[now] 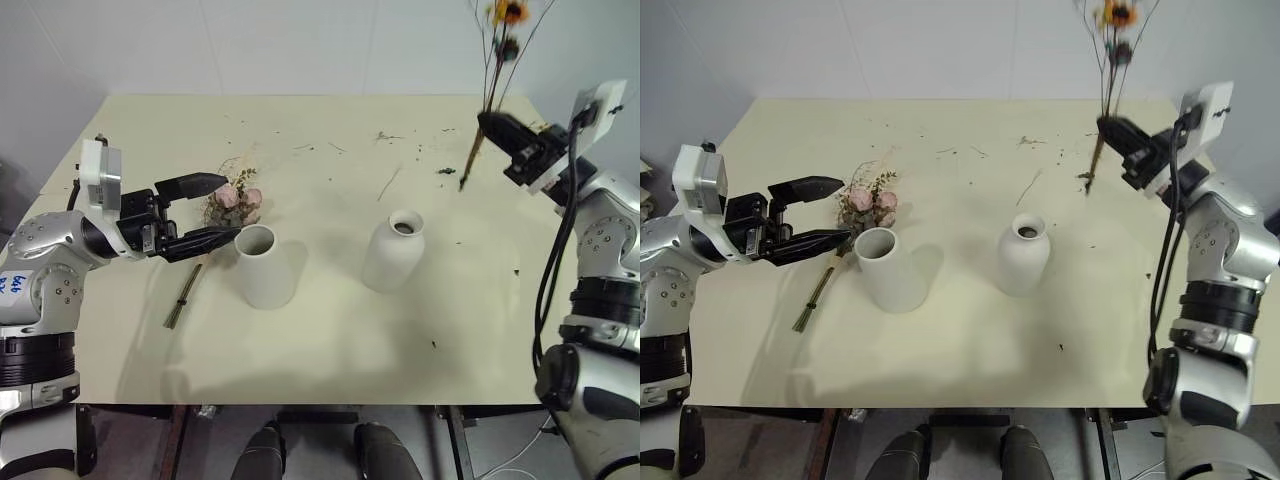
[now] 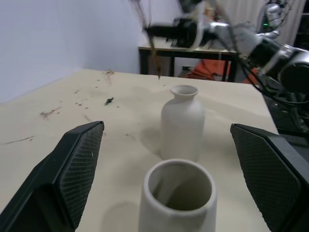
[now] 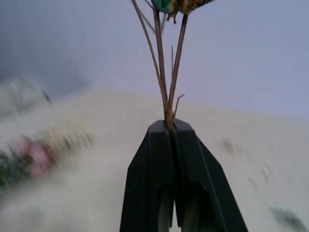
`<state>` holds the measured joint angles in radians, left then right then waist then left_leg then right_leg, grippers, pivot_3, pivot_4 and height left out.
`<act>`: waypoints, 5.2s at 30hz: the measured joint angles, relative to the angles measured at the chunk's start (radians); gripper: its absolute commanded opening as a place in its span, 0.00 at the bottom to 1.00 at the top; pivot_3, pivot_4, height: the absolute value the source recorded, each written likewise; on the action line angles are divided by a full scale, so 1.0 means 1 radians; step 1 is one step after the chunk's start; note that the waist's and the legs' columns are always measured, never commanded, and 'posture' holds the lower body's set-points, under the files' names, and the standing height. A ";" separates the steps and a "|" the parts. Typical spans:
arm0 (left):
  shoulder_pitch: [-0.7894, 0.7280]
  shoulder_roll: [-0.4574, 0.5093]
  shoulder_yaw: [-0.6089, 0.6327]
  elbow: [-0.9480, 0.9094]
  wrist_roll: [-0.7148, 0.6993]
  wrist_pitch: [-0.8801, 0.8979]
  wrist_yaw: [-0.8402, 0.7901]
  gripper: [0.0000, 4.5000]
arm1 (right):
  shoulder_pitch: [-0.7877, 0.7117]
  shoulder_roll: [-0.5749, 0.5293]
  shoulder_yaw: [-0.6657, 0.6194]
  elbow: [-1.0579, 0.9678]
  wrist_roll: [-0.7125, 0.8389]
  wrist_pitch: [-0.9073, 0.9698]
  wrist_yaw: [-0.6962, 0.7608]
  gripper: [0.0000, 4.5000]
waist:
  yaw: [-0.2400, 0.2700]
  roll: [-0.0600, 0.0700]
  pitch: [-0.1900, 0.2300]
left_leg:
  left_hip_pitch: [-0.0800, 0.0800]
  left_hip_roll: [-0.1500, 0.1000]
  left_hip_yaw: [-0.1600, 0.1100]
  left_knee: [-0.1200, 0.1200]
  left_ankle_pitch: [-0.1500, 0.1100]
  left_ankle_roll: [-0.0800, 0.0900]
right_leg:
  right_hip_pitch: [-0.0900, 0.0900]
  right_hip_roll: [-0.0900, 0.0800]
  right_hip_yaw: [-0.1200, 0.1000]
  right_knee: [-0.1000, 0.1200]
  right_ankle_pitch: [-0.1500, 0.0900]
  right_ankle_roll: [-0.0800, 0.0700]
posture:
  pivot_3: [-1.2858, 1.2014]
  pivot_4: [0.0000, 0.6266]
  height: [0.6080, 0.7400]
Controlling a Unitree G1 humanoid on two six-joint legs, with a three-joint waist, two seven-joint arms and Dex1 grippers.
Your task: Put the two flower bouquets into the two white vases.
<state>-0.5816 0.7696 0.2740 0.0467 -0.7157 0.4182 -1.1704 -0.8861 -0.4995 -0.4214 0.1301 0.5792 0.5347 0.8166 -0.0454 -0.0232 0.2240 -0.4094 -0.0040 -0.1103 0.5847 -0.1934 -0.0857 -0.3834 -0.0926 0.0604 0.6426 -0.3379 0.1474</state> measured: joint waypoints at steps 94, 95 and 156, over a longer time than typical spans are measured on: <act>-0.118 0.036 -0.185 0.197 0.307 0.554 0.465 0.00 | 0.515 -0.425 0.108 -0.477 0.275 -0.016 0.437 1.00 | 0.021 -0.003 0.000 | 0.000 0.000 -0.001 0.005 -0.003 0.005 | 0.002 0.000 -0.001 0.000 0.000 -0.001 | 0.52 0.24 1.00; -0.135 -0.015 -0.124 0.201 0.285 0.484 0.486 0.00 | 0.514 -0.421 0.128 -0.471 0.253 -0.033 0.437 1.00 | 0.023 -0.004 0.000 | -0.001 0.000 -0.001 0.006 -0.003 0.004 | 0.002 0.000 -0.002 -0.001 0.001 0.000 | 0.52 0.24 1.00; 0.134 -0.128 0.002 -0.116 -0.059 0.077 0.168 1.00 | 0.503 -0.235 0.217 -0.339 0.102 -0.164 0.282 1.00 | 0.017 -0.004 0.000 | 0.003 0.000 0.000 0.007 -0.005 0.006 | 0.007 0.000 0.000 -0.006 0.002 0.001 | 0.52 0.24 1.00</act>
<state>-0.4478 0.6417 0.2755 -0.0694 -0.7749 0.4957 -1.0022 -0.3827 -0.7343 -0.2049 -0.2091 0.6812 0.3703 1.0988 -0.0287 -0.0275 0.2235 -0.4069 -0.0044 -0.1101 0.5912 -0.1981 -0.0802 -0.3759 -0.0924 0.0601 0.6363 -0.3355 0.1481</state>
